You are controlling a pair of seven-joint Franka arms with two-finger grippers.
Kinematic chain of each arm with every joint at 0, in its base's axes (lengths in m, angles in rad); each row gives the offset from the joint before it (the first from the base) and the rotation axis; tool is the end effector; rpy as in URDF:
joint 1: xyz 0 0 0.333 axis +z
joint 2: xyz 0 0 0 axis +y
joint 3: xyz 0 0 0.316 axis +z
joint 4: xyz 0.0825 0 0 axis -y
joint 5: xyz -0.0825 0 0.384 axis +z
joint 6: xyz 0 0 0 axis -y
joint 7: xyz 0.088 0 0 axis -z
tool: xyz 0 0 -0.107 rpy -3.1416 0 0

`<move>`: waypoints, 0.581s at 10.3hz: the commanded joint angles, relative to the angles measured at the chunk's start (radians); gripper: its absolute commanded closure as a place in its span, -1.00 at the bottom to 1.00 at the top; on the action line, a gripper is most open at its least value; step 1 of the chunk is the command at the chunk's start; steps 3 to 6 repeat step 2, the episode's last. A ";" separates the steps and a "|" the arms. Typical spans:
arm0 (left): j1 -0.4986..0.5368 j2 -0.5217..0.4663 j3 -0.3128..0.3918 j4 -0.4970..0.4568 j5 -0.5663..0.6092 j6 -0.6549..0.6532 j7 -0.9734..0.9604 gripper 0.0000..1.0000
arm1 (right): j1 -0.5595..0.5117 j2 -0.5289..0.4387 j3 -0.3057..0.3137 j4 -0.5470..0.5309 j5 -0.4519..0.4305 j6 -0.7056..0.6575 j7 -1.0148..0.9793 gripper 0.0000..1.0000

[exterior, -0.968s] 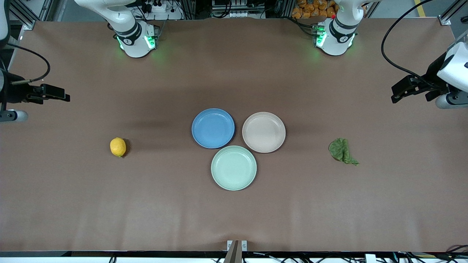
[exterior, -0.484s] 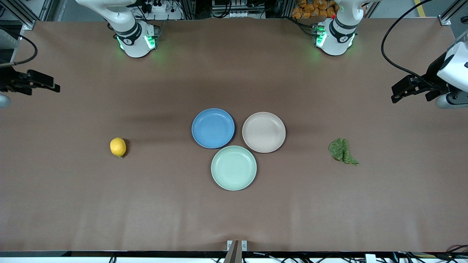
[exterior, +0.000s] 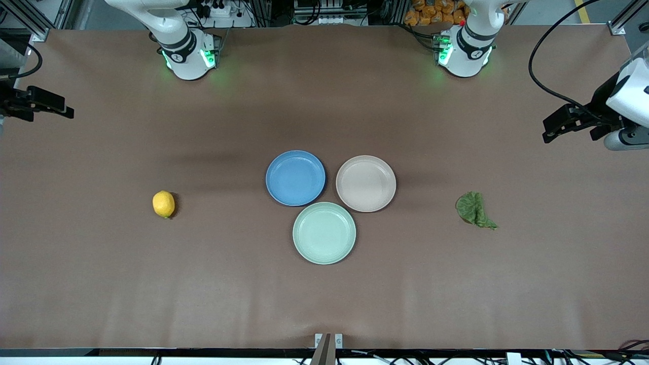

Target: Pick lemon and lettuce from blue and beige plates

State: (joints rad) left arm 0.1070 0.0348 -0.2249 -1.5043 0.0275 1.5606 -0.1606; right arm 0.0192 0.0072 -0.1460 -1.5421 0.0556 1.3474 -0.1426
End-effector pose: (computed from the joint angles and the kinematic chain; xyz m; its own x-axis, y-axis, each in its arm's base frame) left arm 0.5614 -0.0611 0.6360 0.9987 0.0433 0.0252 0.0437 -0.9989 -0.0159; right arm 0.5283 -0.0601 0.6169 0.9813 0.0300 -0.1903 0.0145 -0.9965 -0.0824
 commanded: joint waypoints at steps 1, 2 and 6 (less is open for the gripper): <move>0.008 -0.016 -0.001 -0.008 -0.012 0.007 0.027 -1.00 | -0.022 -0.013 0.071 0.022 -0.084 -0.037 0.014 -1.00; 0.008 -0.016 -0.001 -0.008 -0.012 0.007 0.027 -1.00 | -0.022 -0.013 0.077 0.025 -0.085 -0.045 0.035 -1.00; 0.008 -0.016 -0.001 -0.008 -0.012 0.007 0.027 -1.00 | -0.022 -0.013 0.077 0.025 -0.085 -0.045 0.035 -1.00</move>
